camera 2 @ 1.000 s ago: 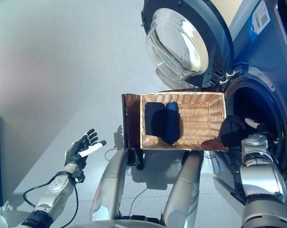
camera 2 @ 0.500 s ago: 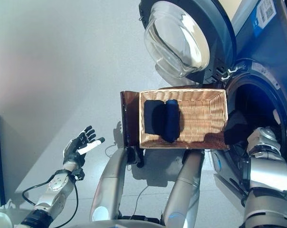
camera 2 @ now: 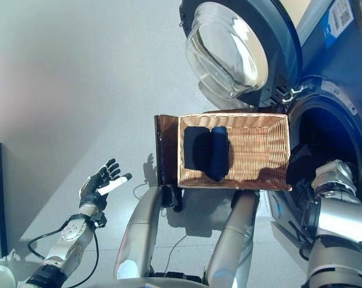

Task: Pick up the clothes and place them into the washing machine

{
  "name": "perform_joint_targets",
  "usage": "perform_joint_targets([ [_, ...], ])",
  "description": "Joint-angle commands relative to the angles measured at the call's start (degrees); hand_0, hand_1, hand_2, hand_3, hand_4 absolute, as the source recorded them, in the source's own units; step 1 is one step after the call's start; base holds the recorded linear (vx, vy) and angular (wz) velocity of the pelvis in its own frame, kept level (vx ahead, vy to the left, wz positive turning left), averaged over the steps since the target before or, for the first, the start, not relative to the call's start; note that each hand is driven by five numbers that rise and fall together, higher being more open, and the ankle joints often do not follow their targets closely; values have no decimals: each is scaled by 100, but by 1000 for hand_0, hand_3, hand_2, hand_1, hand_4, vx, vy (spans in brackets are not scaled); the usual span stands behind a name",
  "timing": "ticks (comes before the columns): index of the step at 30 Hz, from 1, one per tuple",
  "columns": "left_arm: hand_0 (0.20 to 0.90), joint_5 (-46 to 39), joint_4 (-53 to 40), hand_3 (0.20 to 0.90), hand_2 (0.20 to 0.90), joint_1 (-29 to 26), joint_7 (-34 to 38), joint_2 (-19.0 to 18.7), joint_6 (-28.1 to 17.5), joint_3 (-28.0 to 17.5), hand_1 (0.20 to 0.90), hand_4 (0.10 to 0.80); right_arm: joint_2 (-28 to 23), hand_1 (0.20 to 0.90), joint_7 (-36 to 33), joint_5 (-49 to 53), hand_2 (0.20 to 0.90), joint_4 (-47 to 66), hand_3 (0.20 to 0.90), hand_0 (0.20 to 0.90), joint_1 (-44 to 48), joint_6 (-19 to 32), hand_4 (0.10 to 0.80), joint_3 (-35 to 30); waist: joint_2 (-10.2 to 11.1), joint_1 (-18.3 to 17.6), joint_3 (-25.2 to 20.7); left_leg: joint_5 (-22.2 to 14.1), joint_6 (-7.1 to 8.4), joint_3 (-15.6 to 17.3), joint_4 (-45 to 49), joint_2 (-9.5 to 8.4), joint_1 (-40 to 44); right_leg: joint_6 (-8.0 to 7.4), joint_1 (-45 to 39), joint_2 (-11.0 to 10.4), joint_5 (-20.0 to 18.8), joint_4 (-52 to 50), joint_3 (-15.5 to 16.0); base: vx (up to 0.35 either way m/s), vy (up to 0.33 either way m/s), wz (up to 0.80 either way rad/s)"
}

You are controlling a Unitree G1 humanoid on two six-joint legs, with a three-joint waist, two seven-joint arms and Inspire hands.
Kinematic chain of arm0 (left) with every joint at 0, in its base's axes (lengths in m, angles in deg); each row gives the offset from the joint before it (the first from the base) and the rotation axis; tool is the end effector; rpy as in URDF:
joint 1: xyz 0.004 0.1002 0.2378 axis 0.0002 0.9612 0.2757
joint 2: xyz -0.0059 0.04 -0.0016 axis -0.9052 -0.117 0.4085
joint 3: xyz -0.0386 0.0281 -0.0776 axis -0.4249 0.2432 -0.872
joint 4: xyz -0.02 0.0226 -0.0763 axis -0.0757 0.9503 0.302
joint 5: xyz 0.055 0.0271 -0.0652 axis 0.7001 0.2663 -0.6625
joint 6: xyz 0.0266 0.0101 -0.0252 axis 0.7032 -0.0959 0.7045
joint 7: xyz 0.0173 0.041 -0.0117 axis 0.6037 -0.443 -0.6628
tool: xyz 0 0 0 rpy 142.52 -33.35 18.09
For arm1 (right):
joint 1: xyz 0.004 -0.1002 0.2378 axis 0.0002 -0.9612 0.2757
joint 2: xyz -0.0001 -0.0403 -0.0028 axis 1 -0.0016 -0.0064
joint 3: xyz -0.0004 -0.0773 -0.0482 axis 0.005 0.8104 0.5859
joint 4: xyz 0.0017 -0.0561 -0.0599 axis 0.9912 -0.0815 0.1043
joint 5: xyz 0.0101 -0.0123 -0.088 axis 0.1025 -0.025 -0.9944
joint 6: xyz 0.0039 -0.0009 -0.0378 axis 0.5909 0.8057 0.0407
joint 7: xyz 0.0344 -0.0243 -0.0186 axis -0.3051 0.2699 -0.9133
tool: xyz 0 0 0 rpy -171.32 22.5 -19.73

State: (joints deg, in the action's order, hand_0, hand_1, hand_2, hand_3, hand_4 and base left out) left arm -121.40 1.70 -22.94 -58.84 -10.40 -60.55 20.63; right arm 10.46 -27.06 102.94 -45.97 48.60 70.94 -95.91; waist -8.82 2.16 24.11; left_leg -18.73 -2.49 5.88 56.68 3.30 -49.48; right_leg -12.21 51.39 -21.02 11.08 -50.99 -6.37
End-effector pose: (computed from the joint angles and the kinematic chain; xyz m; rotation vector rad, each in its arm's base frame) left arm 0.1640 0.2153 0.0005 -0.0907 0.2931 0.1226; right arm 0.2533 -0.3583 0.1220 0.4132 0.1794 -1.4953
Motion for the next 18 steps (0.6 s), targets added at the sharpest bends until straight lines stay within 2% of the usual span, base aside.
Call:
perform_joint_targets([
  [1,900,5,-283,900,900,142,217,-504,-400,-270,900,800,-184,900,-158,264,900,55,900,900,-49,756,800,0,99,-36,-356,-136,877,-673,-243,561,519,116,-399,-220,-186,268,-230,0,0,0],
  [5,900,2,-248,900,900,163,253,-456,-392,-315,900,800,-3,900,-128,467,900,307,900,900,-97,971,800,-125,113,-63,-342,-130,873,-659,-260,577,535,122,-426,-212,-197,300,-231,0,0,0],
  [11,900,-18,-174,900,900,189,242,-406,-413,-320,900,800,169,900,-163,260,900,594,900,900,-152,1070,800,-24,133,-71,-327,-69,864,-661,-404,571,629,115,-525,-219,-288,455,-230,0,0,0],
  [13,900,-19,-162,900,900,203,223,-397,-437,-328,900,800,272,900,-92,103,900,734,900,900,-209,1056,800,111,151,-86,-311,-13,862,-659,-494,577,678,122,-590,-225,-338,550,-203,0,0,0],
  [15,900,-14,-168,900,900,197,217,-382,-470,-336,900,800,435,900,-97,-558,900,924,900,900,-378,844,800,522,181,-102,-289,103,877,-652,-668,581,747,123,-673,-224,-430,697,-175,0,0,0],
  [18,900,0,-170,900,900,208,238,-343,-500,-370,900,800,588,900,-235,-1028,900,1056,900,900,-536,733,800,708,204,-128,-267,187,883,-659,-795,588,788,131,-713,-208,-507,817,-163,2,-1,-6],
])
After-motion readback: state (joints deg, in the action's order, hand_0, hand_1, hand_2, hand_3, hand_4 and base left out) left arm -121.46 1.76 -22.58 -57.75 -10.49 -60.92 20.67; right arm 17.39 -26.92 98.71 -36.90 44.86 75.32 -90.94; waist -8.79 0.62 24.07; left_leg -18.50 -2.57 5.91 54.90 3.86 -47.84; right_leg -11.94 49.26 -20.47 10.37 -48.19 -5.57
